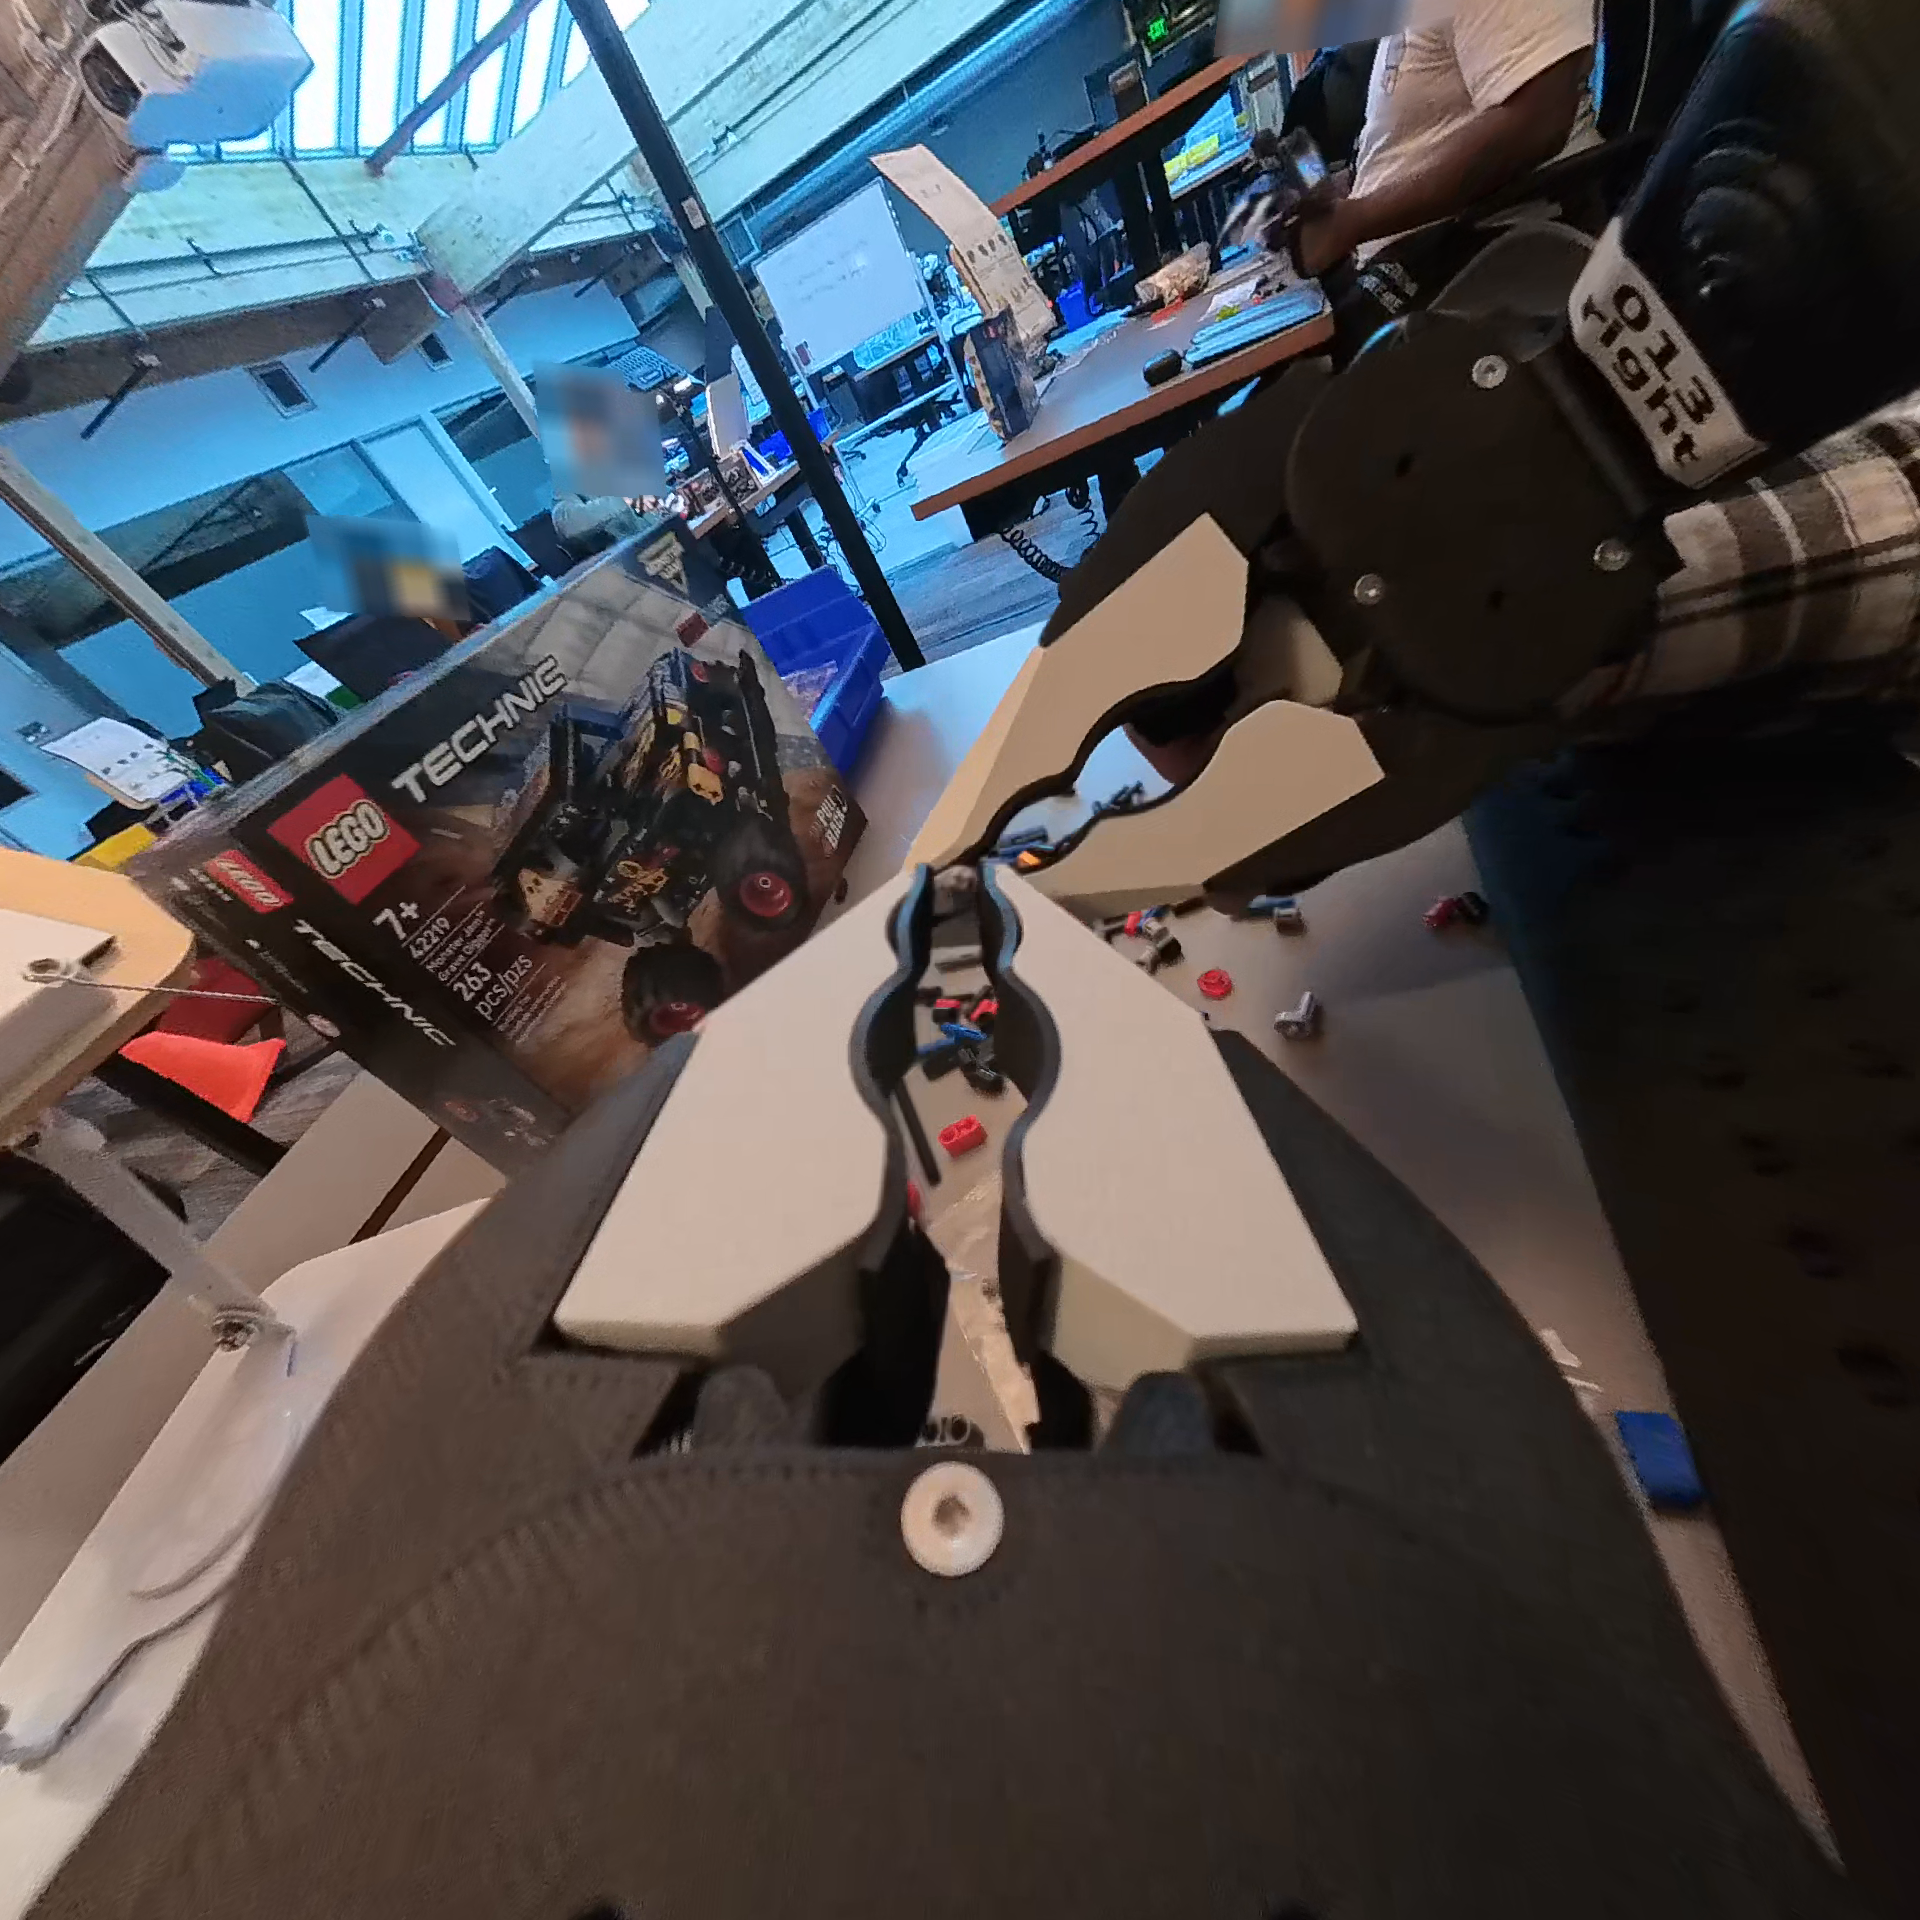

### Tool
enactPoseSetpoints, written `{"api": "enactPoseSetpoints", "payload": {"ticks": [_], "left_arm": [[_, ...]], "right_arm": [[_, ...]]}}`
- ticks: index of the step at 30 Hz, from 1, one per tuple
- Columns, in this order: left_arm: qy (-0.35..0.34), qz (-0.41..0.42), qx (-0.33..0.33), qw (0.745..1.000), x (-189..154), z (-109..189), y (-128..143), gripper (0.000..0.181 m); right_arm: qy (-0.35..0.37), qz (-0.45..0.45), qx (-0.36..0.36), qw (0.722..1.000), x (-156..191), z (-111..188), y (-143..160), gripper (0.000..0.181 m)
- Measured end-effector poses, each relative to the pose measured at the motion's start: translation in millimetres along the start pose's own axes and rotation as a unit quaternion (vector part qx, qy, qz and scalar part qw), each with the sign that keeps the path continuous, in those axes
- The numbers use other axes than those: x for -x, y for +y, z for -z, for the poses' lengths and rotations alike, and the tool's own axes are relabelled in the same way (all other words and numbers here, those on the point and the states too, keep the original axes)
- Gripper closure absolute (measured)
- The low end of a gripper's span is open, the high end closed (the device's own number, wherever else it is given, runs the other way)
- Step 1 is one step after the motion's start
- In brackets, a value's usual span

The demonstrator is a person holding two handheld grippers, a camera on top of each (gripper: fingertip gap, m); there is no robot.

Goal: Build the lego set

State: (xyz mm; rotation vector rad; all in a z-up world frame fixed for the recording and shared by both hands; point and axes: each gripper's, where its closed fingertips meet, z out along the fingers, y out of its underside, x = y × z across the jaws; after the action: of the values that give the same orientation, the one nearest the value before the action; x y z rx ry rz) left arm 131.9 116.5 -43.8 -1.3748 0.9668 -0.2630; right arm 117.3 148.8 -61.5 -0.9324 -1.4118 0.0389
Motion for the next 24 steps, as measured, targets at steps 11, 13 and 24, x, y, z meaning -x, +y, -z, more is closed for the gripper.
{"api": "enactPoseSetpoints", "payload": {"ticks": [11,13,24], "left_arm": [[0.000,0.044,0.003,0.999,22.7,12.3,7.7,0.150],[0.010,0.038,0.009,0.999,19.3,11.0,11.0,0.151],[0.015,-0.029,0.022,0.999,6.5,7.7,14.1,0.169]], "right_arm": [[-0.014,-0.051,-0.052,0.997,-5.2,1.6,-3.4,0.178],[-0.031,-0.086,-0.071,0.993,-4.7,3.2,-6.9,0.178],[-0.050,-0.069,-0.104,0.991,5.9,6.2,-16.4,0.178]]}}
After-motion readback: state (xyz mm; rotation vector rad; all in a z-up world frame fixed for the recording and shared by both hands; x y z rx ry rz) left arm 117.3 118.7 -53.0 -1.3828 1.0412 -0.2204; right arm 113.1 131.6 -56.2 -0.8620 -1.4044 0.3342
